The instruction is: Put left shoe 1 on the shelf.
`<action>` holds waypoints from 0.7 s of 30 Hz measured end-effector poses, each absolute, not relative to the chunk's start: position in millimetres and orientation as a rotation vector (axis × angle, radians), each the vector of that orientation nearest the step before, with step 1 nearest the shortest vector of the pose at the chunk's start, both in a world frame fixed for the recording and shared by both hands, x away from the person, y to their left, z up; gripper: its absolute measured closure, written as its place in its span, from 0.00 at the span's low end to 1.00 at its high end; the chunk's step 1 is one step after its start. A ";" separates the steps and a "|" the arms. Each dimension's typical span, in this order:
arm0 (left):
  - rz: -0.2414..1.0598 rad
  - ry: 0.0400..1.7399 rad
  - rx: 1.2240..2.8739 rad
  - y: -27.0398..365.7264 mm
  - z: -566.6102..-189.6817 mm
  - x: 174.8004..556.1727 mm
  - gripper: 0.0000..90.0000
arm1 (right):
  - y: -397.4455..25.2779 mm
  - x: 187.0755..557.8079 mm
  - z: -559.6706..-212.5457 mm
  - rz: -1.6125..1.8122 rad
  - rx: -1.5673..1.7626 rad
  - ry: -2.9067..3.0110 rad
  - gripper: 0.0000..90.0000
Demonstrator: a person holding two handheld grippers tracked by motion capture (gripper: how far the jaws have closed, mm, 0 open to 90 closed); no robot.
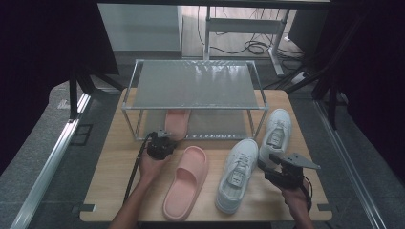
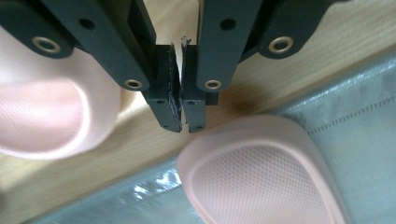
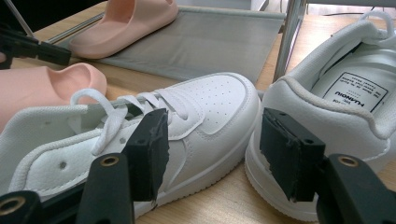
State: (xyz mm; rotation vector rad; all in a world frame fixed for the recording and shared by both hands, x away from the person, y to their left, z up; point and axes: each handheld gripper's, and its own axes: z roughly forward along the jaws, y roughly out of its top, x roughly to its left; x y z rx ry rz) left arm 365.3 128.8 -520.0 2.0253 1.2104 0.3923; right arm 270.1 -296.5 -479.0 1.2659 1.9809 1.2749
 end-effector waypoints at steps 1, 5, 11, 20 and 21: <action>0.389 1.203 2.020 130.0 -519.2 361.9 0.96 | -296.5 270.1 -478.9 1.274 1.265 1.980 0.47; 0.384 1.175 2.004 136.1 -515.7 346.8 0.95 | -296.1 270.9 -478.3 1.276 1.267 1.979 0.47; 0.345 1.157 1.969 144.9 -511.1 326.2 0.93 | -293.7 272.5 -478.2 1.277 1.257 1.986 0.47; 0.314 1.100 1.962 150.3 -500.5 295.4 0.88 | -296.0 271.4 -476.9 1.283 1.259 1.977 0.47; 0.311 1.093 1.963 151.4 -499.6 291.8 0.87 | -296.0 271.2 -476.8 1.284 1.261 1.976 0.47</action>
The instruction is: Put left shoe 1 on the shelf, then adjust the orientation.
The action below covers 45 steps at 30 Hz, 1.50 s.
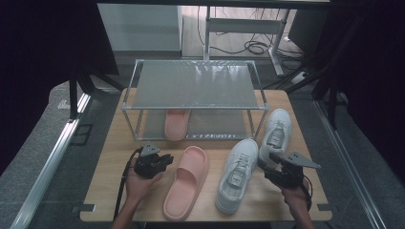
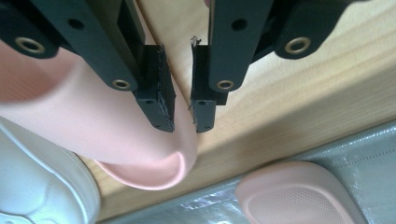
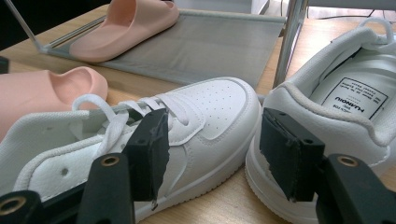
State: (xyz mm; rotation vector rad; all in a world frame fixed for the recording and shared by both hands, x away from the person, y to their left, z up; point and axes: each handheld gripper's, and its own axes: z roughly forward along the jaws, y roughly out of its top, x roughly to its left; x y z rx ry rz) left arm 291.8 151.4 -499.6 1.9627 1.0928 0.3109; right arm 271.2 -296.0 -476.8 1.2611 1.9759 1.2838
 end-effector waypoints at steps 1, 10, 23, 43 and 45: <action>0.308 1.089 1.960 153.2 -499.2 288.3 0.86 | -296.0 271.0 -476.9 1.284 1.260 1.976 0.47; 0.279 1.105 1.950 165.9 -497.3 280.2 0.76 | -295.0 269.2 -477.4 1.281 1.257 1.977 0.47; 0.203 0.990 1.949 154.7 -477.4 254.7 0.98 | -296.1 267.3 -476.5 1.281 1.257 1.972 0.47; 0.097 0.907 2.083 119.7 -493.2 252.3 1.00 | -293.6 266.5 -478.1 1.274 1.254 1.981 0.47; 0.093 0.914 2.099 117.9 -496.2 253.5 1.00 | -293.4 265.9 -478.0 1.275 1.251 1.979 0.47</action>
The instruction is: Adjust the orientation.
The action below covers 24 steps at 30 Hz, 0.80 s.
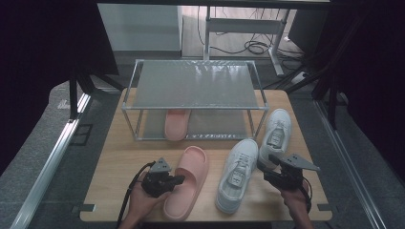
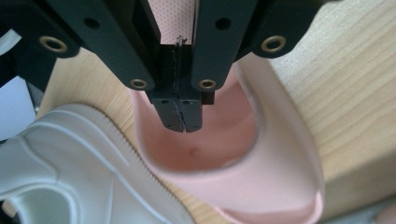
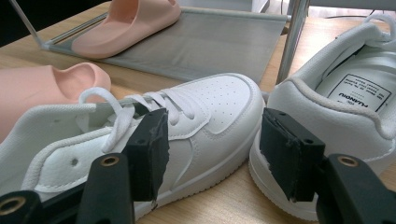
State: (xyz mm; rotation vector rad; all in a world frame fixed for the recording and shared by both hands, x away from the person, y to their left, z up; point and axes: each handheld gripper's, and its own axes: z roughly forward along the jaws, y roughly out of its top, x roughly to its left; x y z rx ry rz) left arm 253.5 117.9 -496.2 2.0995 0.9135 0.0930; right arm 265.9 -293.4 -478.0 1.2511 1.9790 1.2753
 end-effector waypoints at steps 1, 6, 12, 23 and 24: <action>0.101 0.924 2.110 118.4 -498.3 254.5 1.00 | -293.3 264.8 -477.2 1.278 1.248 1.979 0.47; 0.103 0.942 2.111 122.2 -500.2 256.4 1.00 | -294.2 263.7 -476.3 1.277 1.249 1.977 0.47; 0.098 0.938 2.112 119.9 -501.2 256.1 1.00 | -293.4 264.6 -477.6 1.275 1.251 1.980 0.47; 0.059 0.838 2.139 94.7 -497.5 245.8 1.00 | -294.6 264.0 -475.9 1.282 1.250 1.971 0.47; 0.059 0.838 2.139 94.7 -497.5 245.8 1.00 | -294.6 264.0 -475.9 1.282 1.250 1.971 0.47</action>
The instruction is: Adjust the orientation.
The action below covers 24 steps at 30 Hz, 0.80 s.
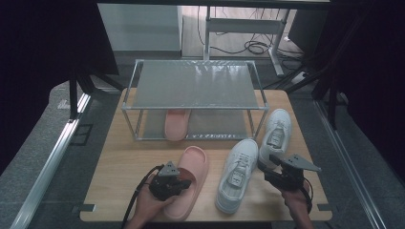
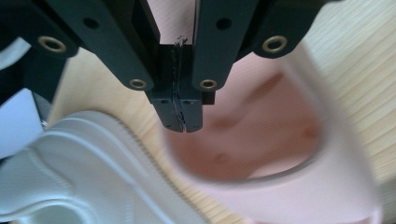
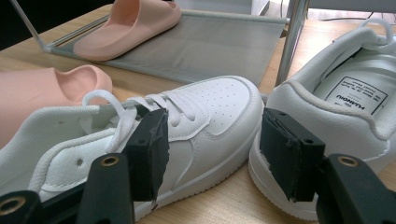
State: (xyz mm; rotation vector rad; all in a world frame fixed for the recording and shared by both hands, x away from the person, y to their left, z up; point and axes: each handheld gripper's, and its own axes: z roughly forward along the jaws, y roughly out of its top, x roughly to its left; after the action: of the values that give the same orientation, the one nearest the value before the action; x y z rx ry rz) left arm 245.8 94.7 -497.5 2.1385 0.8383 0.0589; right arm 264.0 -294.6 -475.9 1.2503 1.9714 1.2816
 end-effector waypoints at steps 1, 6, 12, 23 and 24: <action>0.053 0.823 2.140 91.9 -497.0 244.7 1.00 | -294.8 264.1 -475.9 1.282 1.252 1.969 0.47; 0.026 0.786 2.174 77.6 -501.3 240.1 1.00 | -294.5 264.1 -476.3 1.279 1.250 1.974 0.47; 0.017 0.779 2.223 68.1 -507.1 237.2 1.00 | -295.8 263.5 -475.4 1.283 1.251 1.969 0.47; 0.014 0.817 2.250 80.8 -503.2 240.7 1.00 | -297.3 263.2 -475.3 1.282 1.255 1.964 0.47; 0.016 0.821 2.251 82.9 -503.0 241.7 1.00 | -297.0 263.0 -475.3 1.283 1.254 1.964 0.47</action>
State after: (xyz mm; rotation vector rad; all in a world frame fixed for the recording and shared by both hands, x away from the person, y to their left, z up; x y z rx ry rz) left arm 241.7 82.9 -503.0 2.2512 0.8213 0.0157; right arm 263.0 -297.0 -475.3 1.2540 1.9642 1.2826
